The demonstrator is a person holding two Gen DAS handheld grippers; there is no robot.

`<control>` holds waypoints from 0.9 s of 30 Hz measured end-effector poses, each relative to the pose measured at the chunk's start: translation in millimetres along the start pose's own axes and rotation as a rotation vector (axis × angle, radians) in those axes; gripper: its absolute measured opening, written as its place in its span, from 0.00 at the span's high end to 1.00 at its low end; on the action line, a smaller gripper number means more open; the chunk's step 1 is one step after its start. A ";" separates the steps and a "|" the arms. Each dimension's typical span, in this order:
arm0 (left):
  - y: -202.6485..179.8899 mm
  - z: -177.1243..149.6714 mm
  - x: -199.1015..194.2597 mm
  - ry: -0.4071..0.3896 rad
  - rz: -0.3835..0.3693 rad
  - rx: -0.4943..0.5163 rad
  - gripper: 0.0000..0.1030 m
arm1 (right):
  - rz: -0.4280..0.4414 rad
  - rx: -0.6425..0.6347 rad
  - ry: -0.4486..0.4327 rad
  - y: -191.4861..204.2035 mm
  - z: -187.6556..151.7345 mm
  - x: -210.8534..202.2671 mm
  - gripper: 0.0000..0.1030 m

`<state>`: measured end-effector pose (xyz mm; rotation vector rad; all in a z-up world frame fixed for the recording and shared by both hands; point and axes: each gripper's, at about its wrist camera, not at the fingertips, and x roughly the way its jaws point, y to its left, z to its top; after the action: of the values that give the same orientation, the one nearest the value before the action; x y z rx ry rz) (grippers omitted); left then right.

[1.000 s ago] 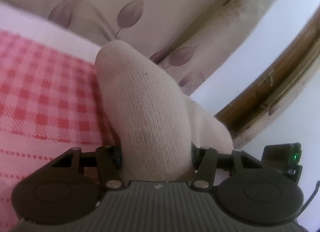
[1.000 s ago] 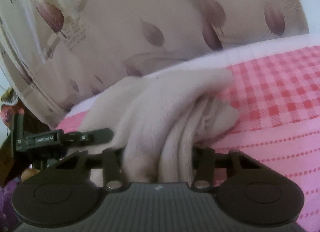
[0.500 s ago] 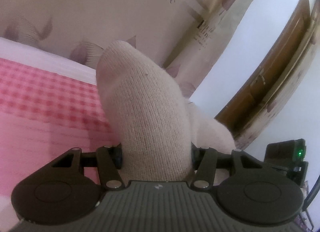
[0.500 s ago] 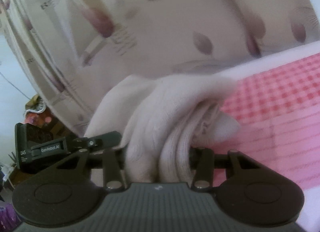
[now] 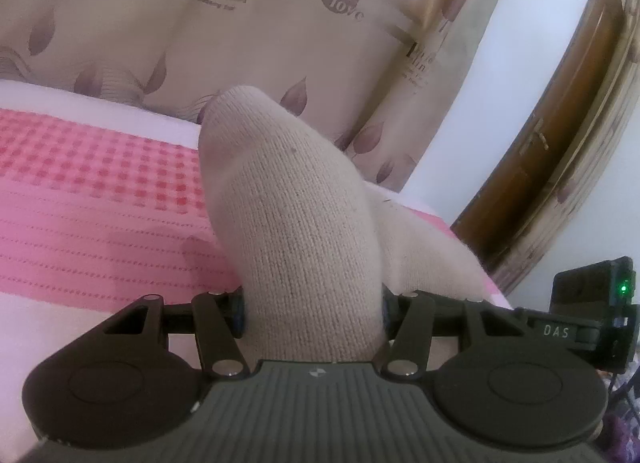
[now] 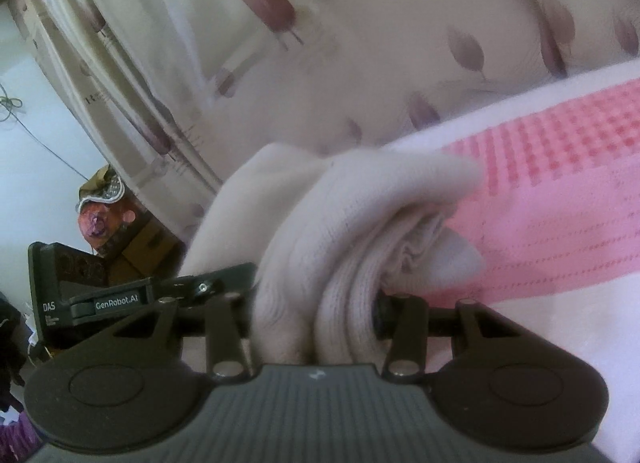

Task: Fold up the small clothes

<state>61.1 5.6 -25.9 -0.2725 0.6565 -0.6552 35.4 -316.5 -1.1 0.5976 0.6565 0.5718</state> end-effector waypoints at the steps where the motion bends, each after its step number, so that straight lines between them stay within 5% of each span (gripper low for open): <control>1: 1.4 -2.2 -2.7 0.000 0.002 0.000 0.47 | -0.001 0.000 0.002 2.6 -3.7 0.4 0.55; 27: 19.5 -27.2 -7.5 0.015 0.059 -0.006 0.46 | -0.031 0.007 0.041 5.1 -29.2 11.7 0.55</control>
<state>48.5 24.5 -51.6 -0.2529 0.6781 -0.5994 21.3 -296.0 -20.9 0.5830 0.7057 0.5544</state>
